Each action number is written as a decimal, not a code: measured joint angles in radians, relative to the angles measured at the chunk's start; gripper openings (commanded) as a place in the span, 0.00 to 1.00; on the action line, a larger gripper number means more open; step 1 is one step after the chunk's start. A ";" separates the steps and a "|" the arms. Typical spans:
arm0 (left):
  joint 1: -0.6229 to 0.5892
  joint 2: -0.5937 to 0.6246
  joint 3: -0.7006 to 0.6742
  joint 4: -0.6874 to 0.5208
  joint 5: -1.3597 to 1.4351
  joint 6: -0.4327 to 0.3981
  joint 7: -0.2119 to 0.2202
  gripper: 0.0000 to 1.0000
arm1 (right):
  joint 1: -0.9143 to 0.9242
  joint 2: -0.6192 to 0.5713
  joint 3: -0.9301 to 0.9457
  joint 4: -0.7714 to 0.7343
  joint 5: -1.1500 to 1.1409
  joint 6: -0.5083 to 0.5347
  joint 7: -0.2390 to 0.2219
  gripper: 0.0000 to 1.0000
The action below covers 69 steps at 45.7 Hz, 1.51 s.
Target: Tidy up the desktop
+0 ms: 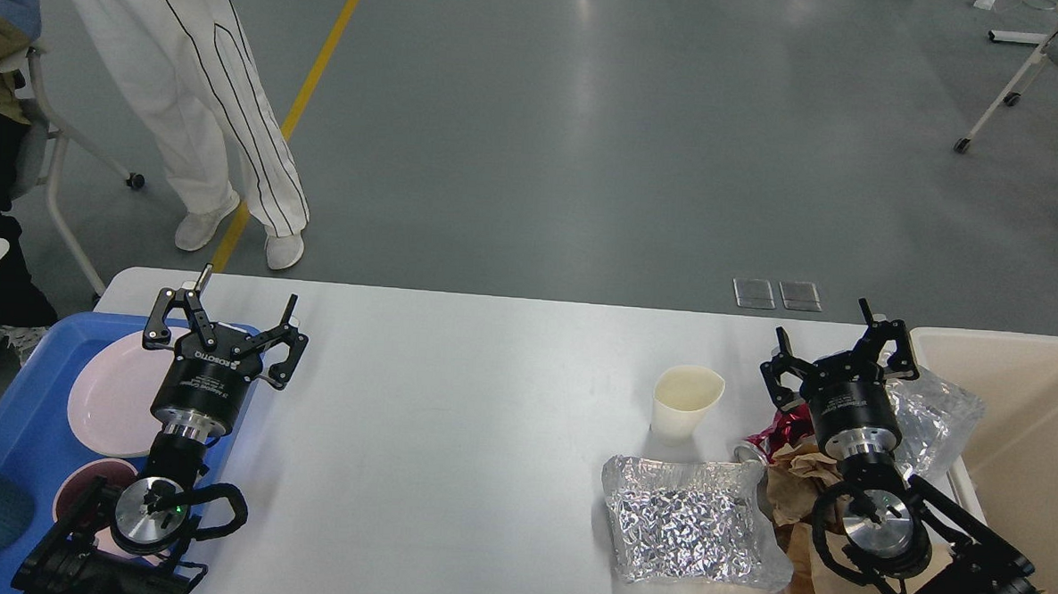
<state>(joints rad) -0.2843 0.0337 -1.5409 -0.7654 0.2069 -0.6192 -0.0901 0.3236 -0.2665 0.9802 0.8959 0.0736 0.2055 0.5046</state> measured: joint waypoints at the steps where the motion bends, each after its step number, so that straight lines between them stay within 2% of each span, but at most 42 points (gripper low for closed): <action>1: 0.000 0.000 0.000 0.000 0.000 0.000 0.000 0.96 | 0.000 0.000 0.000 0.000 0.000 0.000 0.000 1.00; 69: 0.000 0.000 -0.001 0.000 -0.003 -0.001 -0.005 0.96 | 0.049 -0.025 0.018 -0.023 0.008 -0.017 0.000 1.00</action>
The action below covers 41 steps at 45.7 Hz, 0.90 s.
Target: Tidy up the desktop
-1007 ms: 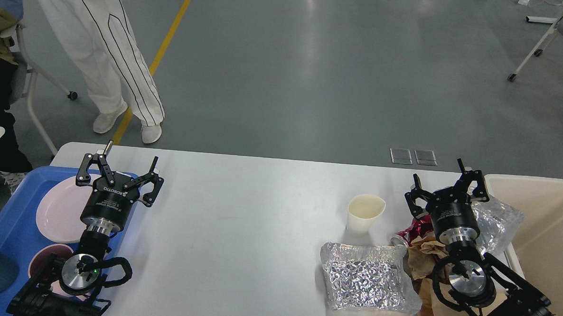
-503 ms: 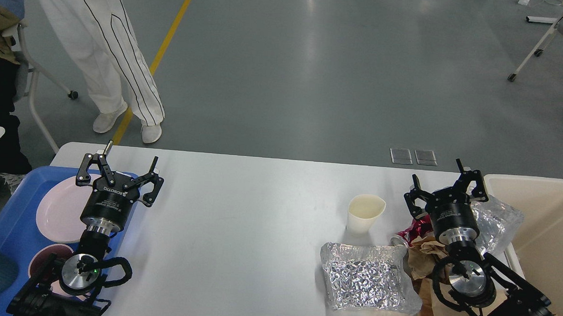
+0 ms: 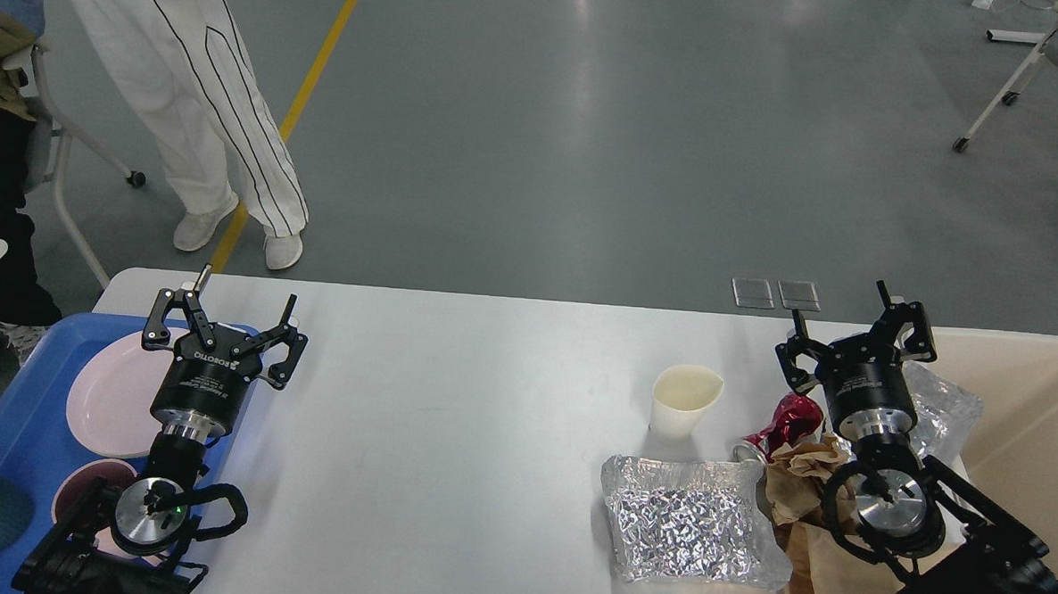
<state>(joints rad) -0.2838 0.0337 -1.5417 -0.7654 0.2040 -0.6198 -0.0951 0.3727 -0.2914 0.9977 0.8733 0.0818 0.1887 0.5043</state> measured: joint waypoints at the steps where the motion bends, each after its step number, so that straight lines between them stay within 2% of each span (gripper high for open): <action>1: 0.000 0.000 0.000 0.000 0.000 0.000 0.000 0.96 | 0.002 -0.001 0.000 -0.003 0.000 0.000 0.000 1.00; 41: 0.000 -0.001 0.000 0.000 0.000 0.000 0.000 0.96 | -0.042 0.008 -0.048 -0.032 -0.009 0.014 -0.022 1.00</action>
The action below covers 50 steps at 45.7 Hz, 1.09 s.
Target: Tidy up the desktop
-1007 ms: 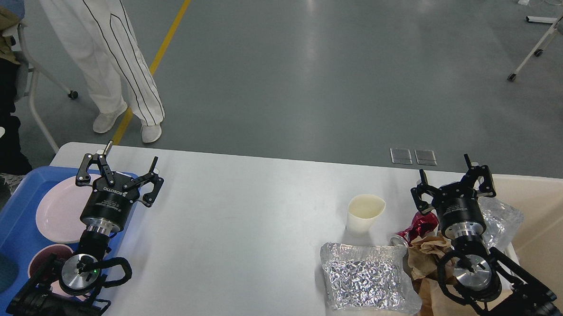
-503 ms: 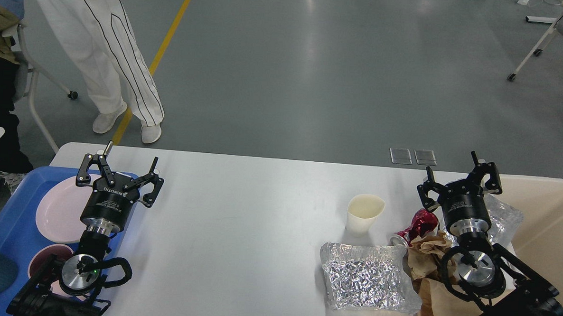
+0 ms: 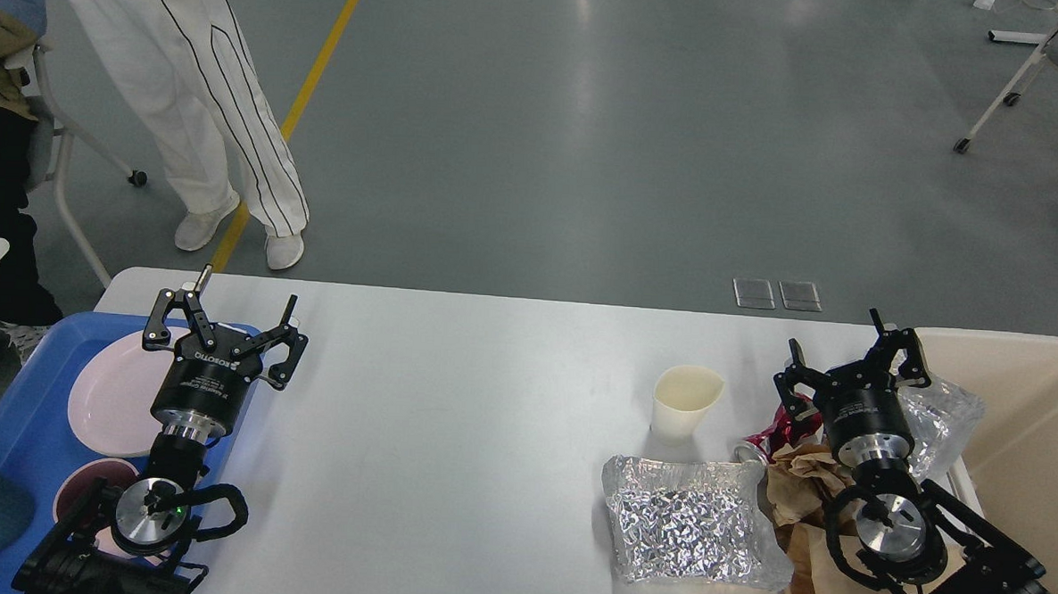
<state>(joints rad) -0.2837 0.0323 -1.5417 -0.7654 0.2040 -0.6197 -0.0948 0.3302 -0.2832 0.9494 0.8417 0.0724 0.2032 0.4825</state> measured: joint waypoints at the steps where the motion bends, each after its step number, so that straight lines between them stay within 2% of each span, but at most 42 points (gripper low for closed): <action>1: 0.000 0.000 0.000 0.000 0.000 0.000 0.000 0.96 | 0.002 0.000 -0.009 0.000 0.000 0.000 0.000 1.00; 11: 0.000 0.000 0.000 0.000 0.000 0.000 0.000 0.96 | 0.013 -0.013 -0.065 0.028 -0.002 -0.008 -0.001 1.00; 28: -0.001 0.000 0.000 0.000 0.000 0.000 0.000 0.96 | 0.039 -0.039 -0.029 0.064 0.009 0.000 -0.004 1.00; 32: -0.002 0.000 0.000 0.000 0.000 0.000 0.000 0.96 | 0.030 -0.046 -0.017 0.118 0.011 -0.015 -0.021 1.00; 39: -0.002 0.000 0.000 0.000 0.000 0.000 0.000 0.96 | 0.022 -0.058 -0.001 0.160 0.014 -0.073 -0.090 1.00; 50: -0.002 0.001 0.000 0.000 0.000 0.000 0.000 0.96 | 0.019 -0.057 0.085 0.172 0.021 -0.096 -0.099 1.00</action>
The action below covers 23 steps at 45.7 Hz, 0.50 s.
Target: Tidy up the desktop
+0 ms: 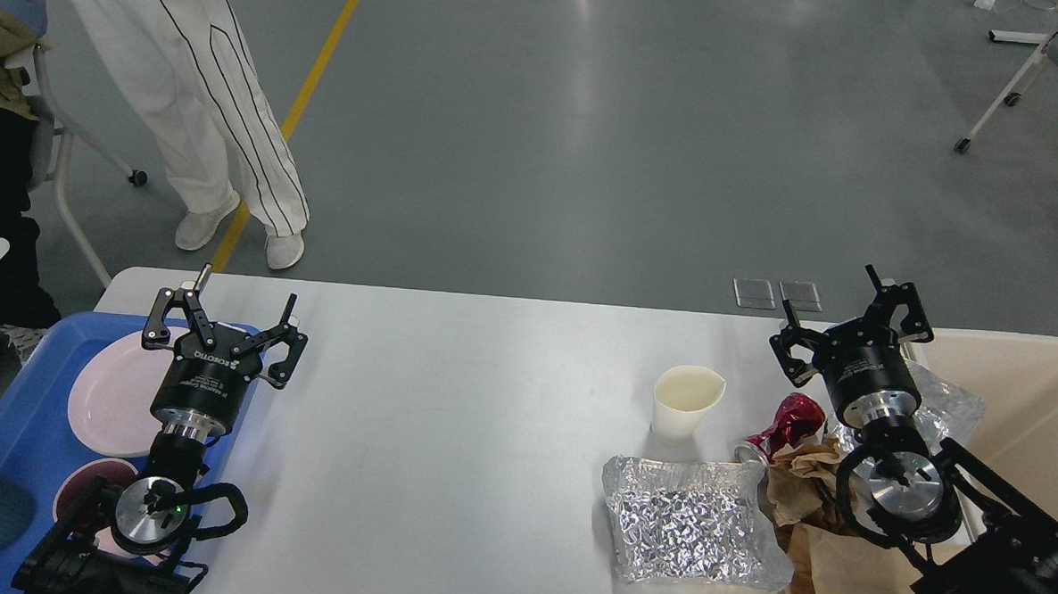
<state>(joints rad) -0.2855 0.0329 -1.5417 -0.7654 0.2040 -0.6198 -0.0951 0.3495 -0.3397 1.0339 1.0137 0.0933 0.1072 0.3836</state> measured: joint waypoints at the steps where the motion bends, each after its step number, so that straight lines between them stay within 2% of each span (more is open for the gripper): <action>1: 0.000 0.000 0.000 0.000 0.000 0.000 0.000 0.96 | -0.001 -0.001 0.003 0.001 0.000 0.000 0.000 1.00; 8: 0.000 -0.001 0.000 0.000 0.000 0.000 0.000 0.96 | -0.011 -0.021 -0.011 0.018 0.001 -0.004 -0.010 1.00; 12: 0.000 -0.001 0.000 0.000 0.000 0.000 0.000 0.96 | 0.003 -0.055 -0.100 0.014 0.003 -0.004 -0.014 1.00; 23: 0.000 0.000 0.000 0.000 0.000 0.000 0.000 0.96 | 0.320 -0.290 -0.743 -0.027 0.001 0.016 -0.002 1.00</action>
<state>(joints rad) -0.2854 0.0326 -1.5417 -0.7654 0.2040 -0.6198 -0.0951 0.6692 -0.6292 0.2908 0.9868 0.0947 0.1231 0.3818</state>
